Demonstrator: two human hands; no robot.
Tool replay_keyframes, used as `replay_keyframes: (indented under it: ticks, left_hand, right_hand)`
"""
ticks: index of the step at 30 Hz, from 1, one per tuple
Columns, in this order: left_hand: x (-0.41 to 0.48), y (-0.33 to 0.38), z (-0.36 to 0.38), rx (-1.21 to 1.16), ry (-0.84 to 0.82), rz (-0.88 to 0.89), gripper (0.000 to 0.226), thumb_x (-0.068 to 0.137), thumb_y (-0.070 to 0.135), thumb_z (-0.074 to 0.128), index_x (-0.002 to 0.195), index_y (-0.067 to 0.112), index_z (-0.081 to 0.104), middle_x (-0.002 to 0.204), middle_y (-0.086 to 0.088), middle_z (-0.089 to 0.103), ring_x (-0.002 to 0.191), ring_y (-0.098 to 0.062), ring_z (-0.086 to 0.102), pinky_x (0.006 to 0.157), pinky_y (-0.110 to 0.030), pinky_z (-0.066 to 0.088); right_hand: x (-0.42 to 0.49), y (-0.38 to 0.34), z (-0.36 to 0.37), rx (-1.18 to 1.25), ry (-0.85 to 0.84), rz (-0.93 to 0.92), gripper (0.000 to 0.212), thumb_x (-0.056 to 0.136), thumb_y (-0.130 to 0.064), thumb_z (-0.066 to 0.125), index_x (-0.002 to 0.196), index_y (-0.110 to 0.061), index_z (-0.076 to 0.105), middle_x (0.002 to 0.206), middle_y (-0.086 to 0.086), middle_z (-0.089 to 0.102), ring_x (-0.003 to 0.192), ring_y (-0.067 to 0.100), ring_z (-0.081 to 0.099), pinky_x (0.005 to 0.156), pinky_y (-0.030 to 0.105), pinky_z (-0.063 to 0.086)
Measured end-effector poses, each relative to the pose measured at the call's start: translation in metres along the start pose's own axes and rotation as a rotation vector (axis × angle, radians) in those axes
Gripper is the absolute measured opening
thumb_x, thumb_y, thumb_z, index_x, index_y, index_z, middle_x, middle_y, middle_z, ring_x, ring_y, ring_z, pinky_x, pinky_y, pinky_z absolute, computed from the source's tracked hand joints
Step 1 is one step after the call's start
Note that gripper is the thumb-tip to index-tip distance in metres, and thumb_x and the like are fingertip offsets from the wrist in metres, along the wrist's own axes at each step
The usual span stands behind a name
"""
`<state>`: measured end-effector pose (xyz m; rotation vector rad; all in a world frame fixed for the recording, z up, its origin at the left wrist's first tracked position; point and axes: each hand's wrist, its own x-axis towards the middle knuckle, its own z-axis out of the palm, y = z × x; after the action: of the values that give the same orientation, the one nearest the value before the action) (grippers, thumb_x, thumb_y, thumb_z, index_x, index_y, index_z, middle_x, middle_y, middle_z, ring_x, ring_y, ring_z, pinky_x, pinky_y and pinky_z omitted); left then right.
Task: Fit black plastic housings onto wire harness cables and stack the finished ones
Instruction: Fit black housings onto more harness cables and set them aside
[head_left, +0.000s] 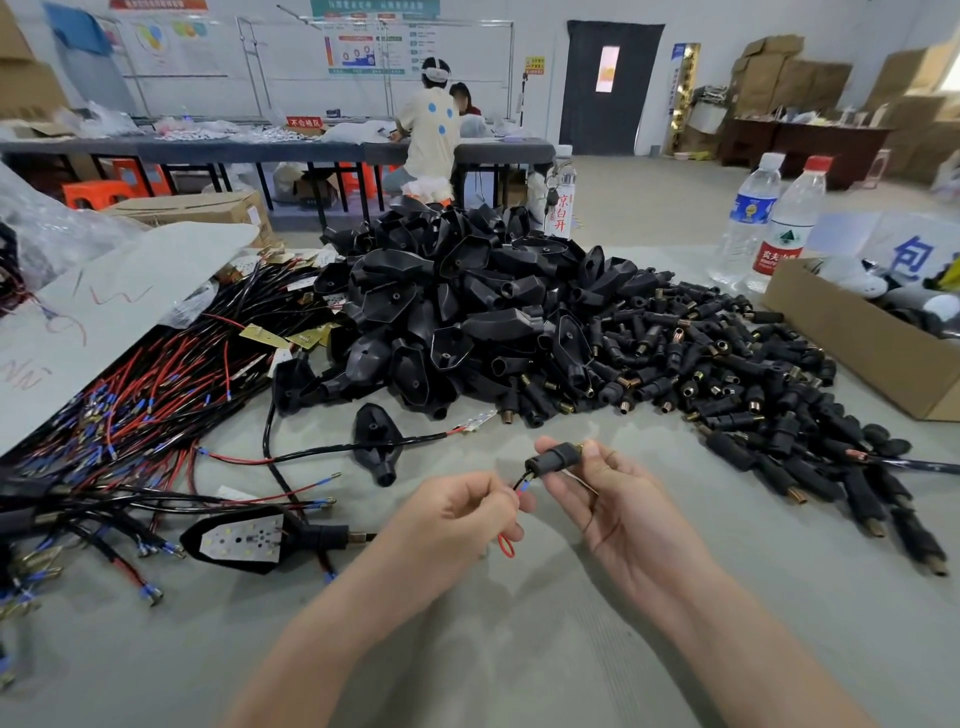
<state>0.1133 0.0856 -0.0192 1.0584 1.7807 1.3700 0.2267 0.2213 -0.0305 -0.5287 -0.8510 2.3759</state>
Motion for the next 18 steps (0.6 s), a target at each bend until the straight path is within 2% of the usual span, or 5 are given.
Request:
replay_keyframes:
  ticks: [3,8,10,13,18]
  left_hand:
    - [0.000,0.001,-0.002,-0.008,-0.015,0.001,0.026,0.075,0.039,0.048,0.058,0.033,0.067,0.095,0.003,0.075,0.081,-0.012,0.064,0.088,-0.054,0.050]
    - [-0.001,-0.001,-0.006,-0.062,0.000,0.021,0.026,0.075,0.036,0.047,0.059,0.030,0.066,0.092,-0.007,0.073,0.080,-0.013,0.062,0.087,-0.050,0.047]
    - [0.000,-0.002,-0.007,-0.074,0.000,0.038,0.030,0.080,0.030,0.045,0.058,0.030,0.064,0.089,-0.005,0.072,0.080,-0.014,0.062,0.080,-0.037,0.047]
    - [0.000,-0.002,-0.009,-0.075,-0.028,0.057,0.027,0.081,0.032,0.048,0.060,0.029,0.065,0.086,0.002,0.071,0.075,-0.010,0.062,0.073,-0.021,0.049]
    - [0.001,-0.009,-0.012,0.062,-0.009,0.114,0.031,0.082,0.054,0.049,0.073,0.032,0.068,0.086,0.005,0.073,0.077,-0.011,0.064,0.084,-0.043,0.052]
  right_hand:
    - [0.001,-0.002,0.000,-0.024,-0.023,-0.011,0.009,0.099,-0.011,0.050,0.101,-0.004,0.054,0.107,0.017,0.075,0.073,0.016,0.075,0.060,0.020,0.059]
    - [0.000,-0.008,0.000,-0.064,-0.076,0.008,0.050,0.091,-0.015,0.055,0.135,0.006,0.044,0.113,0.020,0.073,0.086,0.020,0.076,0.065,0.023,0.060]
    - [-0.001,-0.013,-0.002,-0.112,-0.089,-0.007,0.040,0.091,-0.015,0.055,0.127,0.004,0.050,0.115,0.019,0.072,0.091,0.021,0.075,0.068,0.023,0.060]
    - [-0.003,-0.023,-0.006,-0.351,-0.076,-0.117,0.021,0.083,-0.019,0.060,0.097,-0.004,0.063,0.112,0.014,0.073,0.090,0.021,0.070,0.072,0.024,0.060]
    - [-0.005,-0.034,-0.014,-0.473,-0.054,-0.171,0.021,0.080,-0.020,0.064,0.093,-0.004,0.066,0.083,0.007,0.066,0.070,0.013,0.064,0.069,0.023,0.058]
